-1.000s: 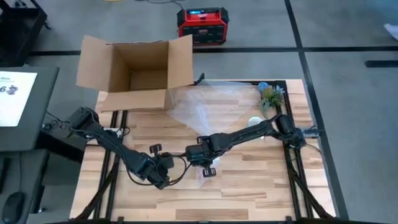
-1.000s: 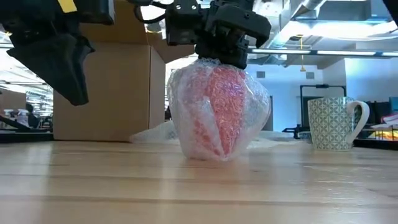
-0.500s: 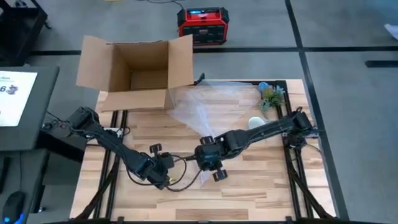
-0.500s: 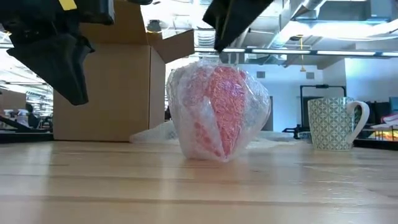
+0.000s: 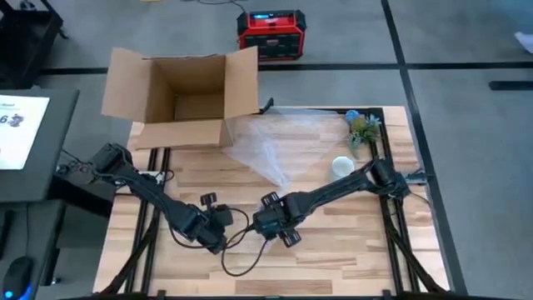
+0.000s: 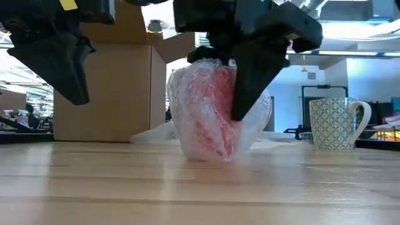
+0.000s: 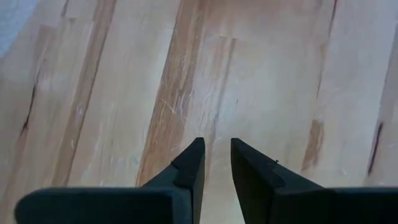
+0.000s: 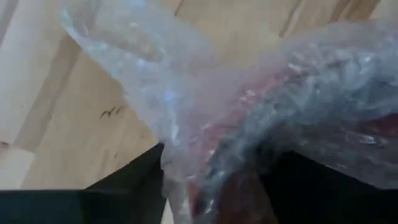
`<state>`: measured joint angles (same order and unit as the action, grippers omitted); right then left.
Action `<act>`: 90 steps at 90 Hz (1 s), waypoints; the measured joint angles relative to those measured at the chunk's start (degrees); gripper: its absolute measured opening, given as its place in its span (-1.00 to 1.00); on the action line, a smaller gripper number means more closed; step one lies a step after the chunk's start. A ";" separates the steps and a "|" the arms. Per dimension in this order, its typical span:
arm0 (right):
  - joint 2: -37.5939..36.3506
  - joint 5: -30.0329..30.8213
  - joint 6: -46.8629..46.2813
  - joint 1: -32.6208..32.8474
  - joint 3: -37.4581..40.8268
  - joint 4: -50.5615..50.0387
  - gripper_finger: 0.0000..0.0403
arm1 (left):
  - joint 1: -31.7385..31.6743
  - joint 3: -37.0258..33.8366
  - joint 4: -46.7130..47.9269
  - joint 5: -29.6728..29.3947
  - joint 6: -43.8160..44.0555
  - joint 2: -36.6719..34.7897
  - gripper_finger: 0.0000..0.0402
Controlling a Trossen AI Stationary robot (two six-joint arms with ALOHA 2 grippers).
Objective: Wrap mug
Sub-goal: Put the wrapped red mug into the cardboard box
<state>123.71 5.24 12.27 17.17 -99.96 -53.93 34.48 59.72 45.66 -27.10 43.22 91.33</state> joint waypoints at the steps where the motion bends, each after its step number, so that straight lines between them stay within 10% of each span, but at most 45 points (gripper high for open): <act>1: 0.01 -0.03 -0.01 -0.03 0.00 0.00 -0.14 | 0.03 0.18 0.09 0.00 -0.14 0.00 -0.72; 20: -2.16 2.36 -0.43 0.59 0.39 -2.33 -0.90 | 2.21 9.30 0.62 -2.55 -7.21 -0.42 -0.72; 50: -12.77 3.83 -4.66 6.25 0.39 -11.37 -0.94 | 3.87 35.43 11.07 -18.52 -22.60 -5.74 -0.72; 90: -29.40 14.48 -13.79 12.61 9.70 -10.02 -0.95 | -33.67 45.99 33.64 -3.73 -33.88 -18.77 -0.91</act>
<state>94.31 19.72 -1.52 29.78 -90.27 -63.95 0.81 105.71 79.30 -30.83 9.33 72.56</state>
